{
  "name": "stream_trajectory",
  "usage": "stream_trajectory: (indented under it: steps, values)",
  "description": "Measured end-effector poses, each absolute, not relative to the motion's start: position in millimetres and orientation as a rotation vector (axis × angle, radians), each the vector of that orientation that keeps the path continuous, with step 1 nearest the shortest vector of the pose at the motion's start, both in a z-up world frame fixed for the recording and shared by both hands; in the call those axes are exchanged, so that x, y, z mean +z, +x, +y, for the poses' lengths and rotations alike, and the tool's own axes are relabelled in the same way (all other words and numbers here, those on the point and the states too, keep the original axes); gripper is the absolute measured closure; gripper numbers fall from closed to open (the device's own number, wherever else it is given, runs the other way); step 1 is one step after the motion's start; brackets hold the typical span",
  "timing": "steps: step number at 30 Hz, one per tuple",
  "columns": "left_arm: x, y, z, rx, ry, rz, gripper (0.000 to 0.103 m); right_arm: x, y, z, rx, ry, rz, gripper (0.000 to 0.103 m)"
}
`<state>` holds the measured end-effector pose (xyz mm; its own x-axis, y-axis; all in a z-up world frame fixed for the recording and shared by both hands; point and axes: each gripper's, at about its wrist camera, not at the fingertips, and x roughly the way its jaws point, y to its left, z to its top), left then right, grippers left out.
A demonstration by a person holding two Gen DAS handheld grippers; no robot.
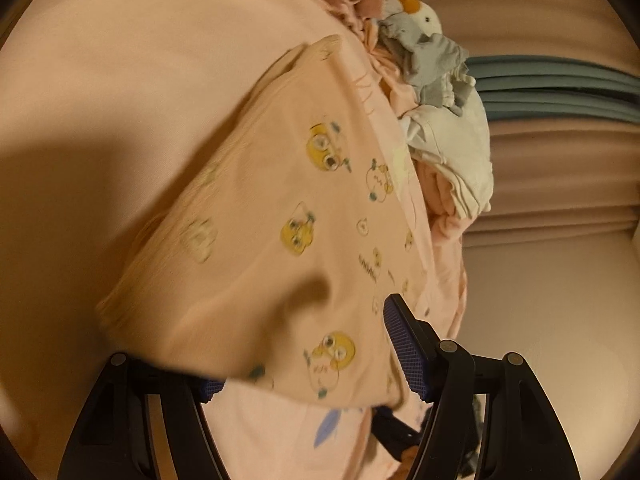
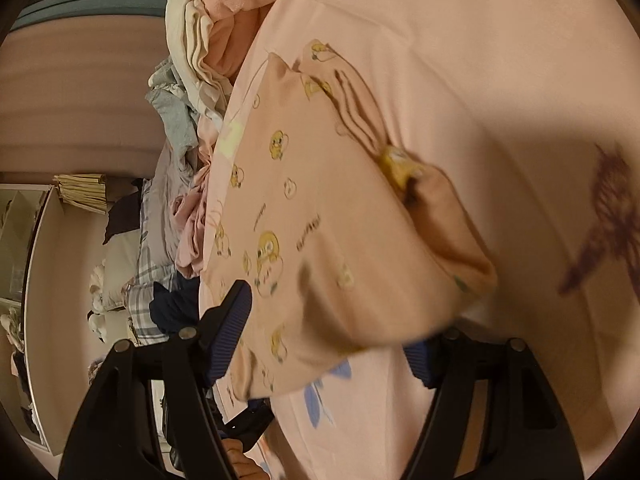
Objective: Fold small clothes
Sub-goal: 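Move both grippers to the long side edge of the folded garment, then grasp the side edge with both grippers and fold it over the garment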
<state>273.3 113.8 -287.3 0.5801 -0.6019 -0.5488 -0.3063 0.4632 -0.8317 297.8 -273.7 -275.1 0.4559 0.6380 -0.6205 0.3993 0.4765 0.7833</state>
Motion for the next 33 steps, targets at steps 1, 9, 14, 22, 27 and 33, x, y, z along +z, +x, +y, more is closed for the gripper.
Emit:
stream_trajectory:
  steps: [1, 9, 14, 22, 27, 33]
  values:
    - [-287, 273, 116, -0.219, -1.111, 0.98, 0.035, -275, 303, -272, 0.197, 1.121, 1.146, 0.033]
    - [-292, 299, 107, -0.053, -0.948, 0.999, 0.089, -285, 332, -264, 0.125, 0.948, 1.14, 0.092]
    - [-275, 300, 93, -0.007, -0.786, 1.0, 0.093, -281, 332, -267, 0.166, 0.921, 1.112, 0.094]
    - [-235, 257, 84, -0.077, -0.658, 0.927, 0.094, -240, 298, -277, 0.274, 0.932, 1.02, 0.094]
    - [-238, 198, 88, -0.147, -0.64, 0.965, 0.094, -221, 233, -289, 0.294, 0.873, 1.051, 0.094]
    - [-253, 154, 86, -0.146, -0.583, 0.989, 0.094, -234, 172, -283, 0.241, 0.796, 1.105, 0.093]
